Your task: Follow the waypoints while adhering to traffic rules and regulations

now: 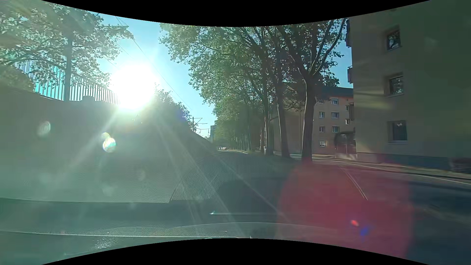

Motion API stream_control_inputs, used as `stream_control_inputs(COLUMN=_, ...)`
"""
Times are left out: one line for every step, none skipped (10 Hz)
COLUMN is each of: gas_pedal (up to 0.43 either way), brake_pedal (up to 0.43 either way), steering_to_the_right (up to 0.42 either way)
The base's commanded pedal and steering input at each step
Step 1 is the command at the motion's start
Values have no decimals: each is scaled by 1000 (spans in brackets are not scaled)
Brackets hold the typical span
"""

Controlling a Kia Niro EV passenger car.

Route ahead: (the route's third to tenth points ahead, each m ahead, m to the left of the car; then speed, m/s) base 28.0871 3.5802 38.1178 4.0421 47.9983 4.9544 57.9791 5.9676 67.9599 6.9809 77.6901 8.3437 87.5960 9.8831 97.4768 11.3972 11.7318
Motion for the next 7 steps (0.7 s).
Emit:
stream_control_inputs(gas_pedal=118, brake_pedal=0, steering_to_the_right=-4)
stream_control_inputs(gas_pedal=118, brake_pedal=0, steering_to_the_right=-4)
stream_control_inputs(gas_pedal=118, brake_pedal=0, steering_to_the_right=-4)
stream_control_inputs(gas_pedal=118, brake_pedal=0, steering_to_the_right=-3)
stream_control_inputs(gas_pedal=118, brake_pedal=0, steering_to_the_right=-3)
stream_control_inputs(gas_pedal=118, brake_pedal=0, steering_to_the_right=-3)
stream_control_inputs(gas_pedal=118, brake_pedal=0, steering_to_the_right=-3)
